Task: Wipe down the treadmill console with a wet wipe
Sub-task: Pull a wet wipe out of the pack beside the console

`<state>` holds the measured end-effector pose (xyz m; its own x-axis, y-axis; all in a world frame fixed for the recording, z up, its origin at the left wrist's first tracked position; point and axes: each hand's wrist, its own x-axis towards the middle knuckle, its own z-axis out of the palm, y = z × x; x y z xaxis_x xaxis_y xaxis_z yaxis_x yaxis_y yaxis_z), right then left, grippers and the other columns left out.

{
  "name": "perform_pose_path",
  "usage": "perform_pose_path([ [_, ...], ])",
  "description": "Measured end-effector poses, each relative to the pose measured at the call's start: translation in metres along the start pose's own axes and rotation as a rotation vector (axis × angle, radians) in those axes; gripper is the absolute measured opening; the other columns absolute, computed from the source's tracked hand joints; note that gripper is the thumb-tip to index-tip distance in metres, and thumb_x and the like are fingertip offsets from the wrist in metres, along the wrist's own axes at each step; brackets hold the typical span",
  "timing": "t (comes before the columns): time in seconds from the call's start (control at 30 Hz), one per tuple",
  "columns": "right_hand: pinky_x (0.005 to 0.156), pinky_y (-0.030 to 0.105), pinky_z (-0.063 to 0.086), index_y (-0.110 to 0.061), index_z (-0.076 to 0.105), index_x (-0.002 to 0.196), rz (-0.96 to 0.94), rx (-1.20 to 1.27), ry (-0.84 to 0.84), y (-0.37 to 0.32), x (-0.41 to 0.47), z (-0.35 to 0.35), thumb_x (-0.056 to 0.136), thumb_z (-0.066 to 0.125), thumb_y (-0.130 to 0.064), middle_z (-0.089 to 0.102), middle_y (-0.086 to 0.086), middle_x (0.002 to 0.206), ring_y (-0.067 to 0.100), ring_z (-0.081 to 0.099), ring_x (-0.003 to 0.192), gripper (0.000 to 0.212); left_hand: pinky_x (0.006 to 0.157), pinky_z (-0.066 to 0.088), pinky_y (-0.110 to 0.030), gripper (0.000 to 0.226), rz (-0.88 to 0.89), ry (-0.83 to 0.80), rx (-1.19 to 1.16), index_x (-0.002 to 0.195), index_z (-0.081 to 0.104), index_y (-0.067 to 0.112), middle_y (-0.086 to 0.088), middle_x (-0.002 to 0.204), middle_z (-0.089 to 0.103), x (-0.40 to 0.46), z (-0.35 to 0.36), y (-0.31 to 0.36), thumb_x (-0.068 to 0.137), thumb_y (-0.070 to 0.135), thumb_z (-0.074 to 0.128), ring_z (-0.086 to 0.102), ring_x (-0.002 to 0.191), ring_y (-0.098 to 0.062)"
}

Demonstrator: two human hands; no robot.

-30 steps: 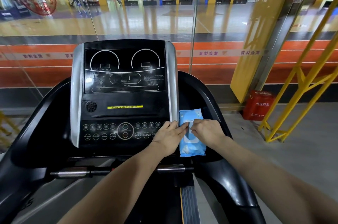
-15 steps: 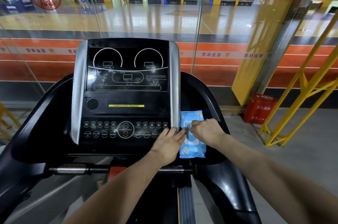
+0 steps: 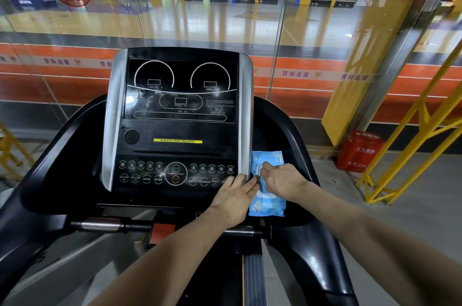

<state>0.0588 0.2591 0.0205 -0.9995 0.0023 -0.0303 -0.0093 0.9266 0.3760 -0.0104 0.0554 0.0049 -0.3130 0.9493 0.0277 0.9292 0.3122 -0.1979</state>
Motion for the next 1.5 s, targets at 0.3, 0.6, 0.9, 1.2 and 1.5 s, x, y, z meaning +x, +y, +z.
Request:
perform_pose_path([
  [0.3,0.041,0.035,0.028,-0.009,0.051,0.079,-0.040,0.205,0.074,0.014,-0.014,-0.008,0.080,0.059,-0.005,0.036,0.000,0.080,0.022,0.029,0.043,0.009,0.115,0.023,-0.044,0.077,-0.010,-0.011,-0.026,0.165,0.011,0.015,-0.002,0.174,0.003,-0.002,0.001,0.000,0.097,0.017,0.048,0.024,0.138,-0.031],
  [0.6,0.046,0.035,0.049,-0.030,0.073,0.110,0.000,0.298,0.200,0.016,-0.026,-0.001,0.096,0.066,-0.030,0.057,-0.005,0.094,0.020,0.062,0.063,0.016,0.116,0.024,-0.044,0.077,-0.016,-0.022,-0.034,0.164,0.011,0.013,-0.003,0.174,0.003,-0.001,-0.002,0.002,0.097,0.015,0.048,0.025,0.138,-0.034],
  [0.9,0.041,0.027,0.026,-0.028,0.067,0.088,0.020,0.217,0.151,0.008,-0.025,-0.003,0.081,0.078,-0.016,0.046,-0.005,0.082,0.017,0.052,0.063,0.018,0.115,0.024,-0.045,0.080,-0.009,-0.017,-0.064,0.164,0.011,0.019,-0.004,0.173,0.006,-0.001,0.002,0.004,0.095,0.016,0.051,0.026,0.138,-0.033],
  [1.2,0.054,0.037,0.046,-0.024,0.050,0.102,0.159,0.493,0.222,0.006,-0.036,0.004,0.099,0.051,-0.015,0.042,-0.013,0.101,0.013,0.049,0.076,0.010,0.114,0.024,-0.047,0.081,-0.012,-0.014,-0.055,0.163,0.011,0.026,-0.003,0.173,0.000,-0.003,0.007,0.004,0.095,0.014,0.053,0.025,0.138,-0.032],
  [1.5,0.084,0.032,0.050,-0.027,0.047,0.098,0.491,1.120,0.553,0.022,-0.048,-0.070,0.108,0.038,-0.025,0.061,-0.013,0.109,0.009,0.059,0.098,0.014,0.114,0.024,-0.049,0.082,-0.034,-0.033,-0.032,0.162,0.012,0.027,-0.003,0.172,0.002,0.000,0.008,0.007,0.093,0.017,0.055,0.026,0.139,-0.034],
])
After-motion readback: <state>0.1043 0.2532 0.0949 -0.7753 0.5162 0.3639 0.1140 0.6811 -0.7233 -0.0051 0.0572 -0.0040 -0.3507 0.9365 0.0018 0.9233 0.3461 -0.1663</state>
